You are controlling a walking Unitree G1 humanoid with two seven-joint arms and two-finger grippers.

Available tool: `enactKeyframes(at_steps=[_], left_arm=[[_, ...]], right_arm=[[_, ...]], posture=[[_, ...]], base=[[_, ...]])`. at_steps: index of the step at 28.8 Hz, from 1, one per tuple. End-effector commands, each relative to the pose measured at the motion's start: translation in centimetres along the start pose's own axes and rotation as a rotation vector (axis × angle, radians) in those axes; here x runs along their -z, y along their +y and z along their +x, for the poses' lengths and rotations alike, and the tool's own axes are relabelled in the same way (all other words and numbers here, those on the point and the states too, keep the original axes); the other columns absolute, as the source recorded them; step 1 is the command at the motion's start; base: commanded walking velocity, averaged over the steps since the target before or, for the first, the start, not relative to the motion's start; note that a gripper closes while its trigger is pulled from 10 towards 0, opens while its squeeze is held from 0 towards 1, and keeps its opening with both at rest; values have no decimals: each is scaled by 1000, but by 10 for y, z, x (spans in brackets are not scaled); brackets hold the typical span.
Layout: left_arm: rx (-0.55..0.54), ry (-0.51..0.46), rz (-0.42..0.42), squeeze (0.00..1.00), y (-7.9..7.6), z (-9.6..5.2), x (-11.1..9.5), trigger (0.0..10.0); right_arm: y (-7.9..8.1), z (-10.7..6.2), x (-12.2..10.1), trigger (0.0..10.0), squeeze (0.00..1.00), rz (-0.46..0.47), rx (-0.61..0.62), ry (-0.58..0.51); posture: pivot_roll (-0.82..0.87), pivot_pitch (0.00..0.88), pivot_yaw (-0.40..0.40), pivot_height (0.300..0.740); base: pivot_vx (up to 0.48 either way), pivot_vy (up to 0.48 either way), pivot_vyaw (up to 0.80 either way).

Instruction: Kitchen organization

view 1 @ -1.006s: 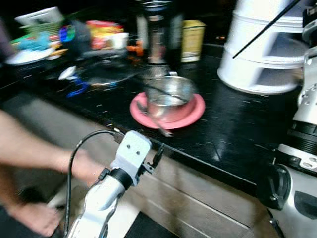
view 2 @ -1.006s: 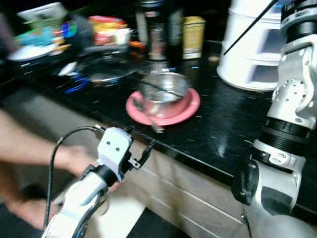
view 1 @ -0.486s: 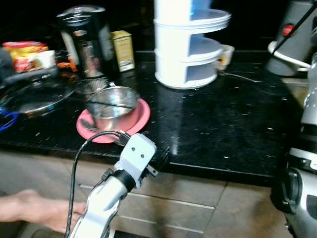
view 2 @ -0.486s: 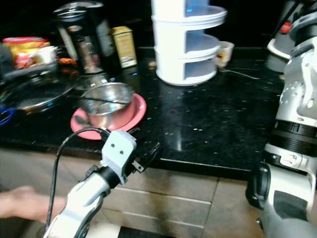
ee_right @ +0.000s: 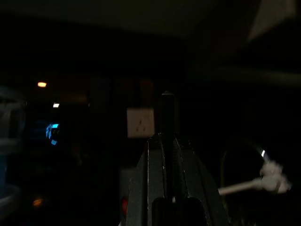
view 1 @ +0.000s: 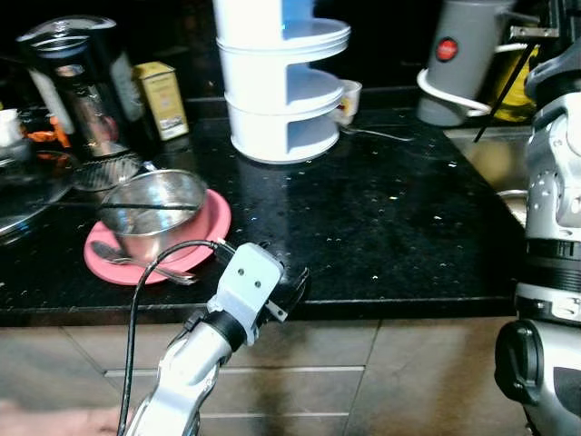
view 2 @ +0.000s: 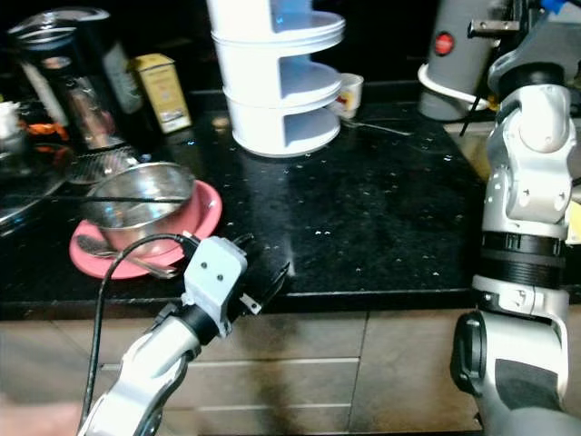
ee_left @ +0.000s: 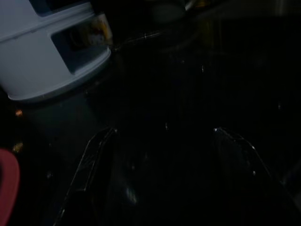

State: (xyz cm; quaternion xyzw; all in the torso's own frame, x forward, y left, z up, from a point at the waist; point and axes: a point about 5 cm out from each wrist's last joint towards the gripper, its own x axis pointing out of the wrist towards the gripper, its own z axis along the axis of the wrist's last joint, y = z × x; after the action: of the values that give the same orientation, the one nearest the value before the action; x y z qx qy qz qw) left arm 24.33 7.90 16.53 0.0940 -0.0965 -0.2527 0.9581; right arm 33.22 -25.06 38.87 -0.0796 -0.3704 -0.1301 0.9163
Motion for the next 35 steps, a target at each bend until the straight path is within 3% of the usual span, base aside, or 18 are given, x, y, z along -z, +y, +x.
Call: enactKeyframes(at_steps=[1,9,35], left_arm=[[-27,3,0,0,5,-2,0,10000],[-63,-52,-26,0,11,2,-12,10000],[-38,-48,-56,0,6,4,-12,10000]], right_arm=[[10,-3,4,10000,0,-19,-33,8],[18,-7,11,10000,0,-33,-62,25],[38,-11,22,10000,0,-139,-149,59]], posture=[[-29,0,26,740],[-29,0,26,740],[-29,0,19,740]], base=[[0,0,0],[0,-314,0],[0,-473,-59]])
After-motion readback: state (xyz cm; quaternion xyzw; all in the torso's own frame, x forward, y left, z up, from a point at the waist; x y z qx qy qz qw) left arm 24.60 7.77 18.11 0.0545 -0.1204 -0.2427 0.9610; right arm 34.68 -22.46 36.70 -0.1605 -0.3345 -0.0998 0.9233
